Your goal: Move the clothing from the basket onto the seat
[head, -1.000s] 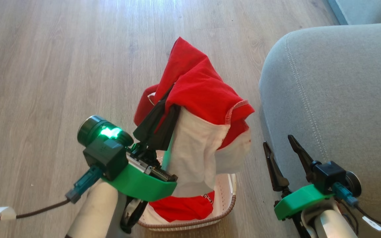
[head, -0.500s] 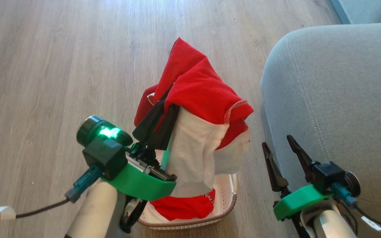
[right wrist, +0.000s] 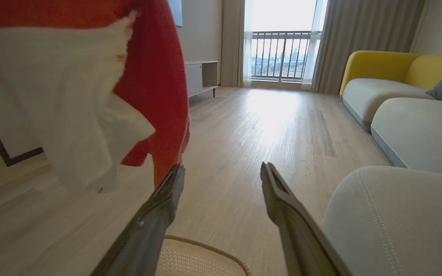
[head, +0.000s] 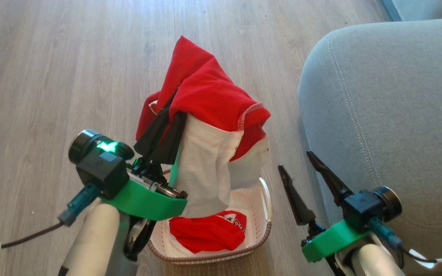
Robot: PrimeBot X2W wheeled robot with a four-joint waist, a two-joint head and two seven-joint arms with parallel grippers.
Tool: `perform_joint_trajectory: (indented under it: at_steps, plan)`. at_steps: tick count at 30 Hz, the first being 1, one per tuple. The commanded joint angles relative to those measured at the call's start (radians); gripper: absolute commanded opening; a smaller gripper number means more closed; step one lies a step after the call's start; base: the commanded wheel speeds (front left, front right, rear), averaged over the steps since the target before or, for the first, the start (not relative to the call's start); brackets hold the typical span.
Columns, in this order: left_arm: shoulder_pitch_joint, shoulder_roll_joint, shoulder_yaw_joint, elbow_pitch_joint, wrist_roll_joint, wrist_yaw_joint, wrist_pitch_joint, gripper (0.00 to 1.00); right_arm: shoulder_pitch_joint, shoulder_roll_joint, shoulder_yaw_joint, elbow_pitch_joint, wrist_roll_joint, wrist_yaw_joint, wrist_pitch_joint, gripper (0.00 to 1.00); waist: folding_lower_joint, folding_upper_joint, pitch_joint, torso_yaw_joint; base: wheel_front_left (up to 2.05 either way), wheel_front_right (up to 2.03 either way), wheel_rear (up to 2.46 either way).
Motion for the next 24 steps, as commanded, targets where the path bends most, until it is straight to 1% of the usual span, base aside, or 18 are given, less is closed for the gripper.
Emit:
perform_joint_trajectory:
  at_steps: [1, 6, 9, 15, 24]
  plan:
    - [-0.058, 0.015, 0.039, -0.030, -0.012, -0.001, -0.005, 0.00, -0.030, -0.028, 0.047, -0.057, 0.005, 0.000, -0.006, 1.00, 0.0000, 0.0000, 0.003, -0.002, 0.00, 0.00, 0.00]
    - [-0.069, 0.026, 0.051, -0.021, -0.012, -0.001, -0.005, 0.00, -0.030, -0.116, 0.183, -0.157, 0.031, 0.000, -0.006, 1.00, 0.0000, 0.0000, 0.010, -0.009, 0.00, 0.00, 0.00]
    - [-0.073, 0.029, 0.054, -0.019, -0.010, -0.001, -0.005, 0.00, -0.039, -0.151, 0.229, -0.203, 0.031, 0.000, -0.006, 1.00, 0.0000, 0.0000, 0.014, -0.013, 0.00, 0.00, 0.00]
    - [-0.076, 0.031, 0.026, -0.017, -0.007, -0.001, -0.005, 0.00, -0.052, -0.153, 0.232, -0.228, 0.021, 0.000, -0.006, 1.00, 0.0000, 0.0000, 0.015, -0.012, 0.00, 0.00, 0.00]
    - [-0.073, 0.035, -0.074, -0.012, -0.004, -0.001, -0.005, 0.00, -0.072, -0.141, 0.207, -0.196, -0.039, 0.000, -0.006, 1.00, 0.0000, 0.0000, 0.009, 0.008, 0.00, 0.00, 0.00]
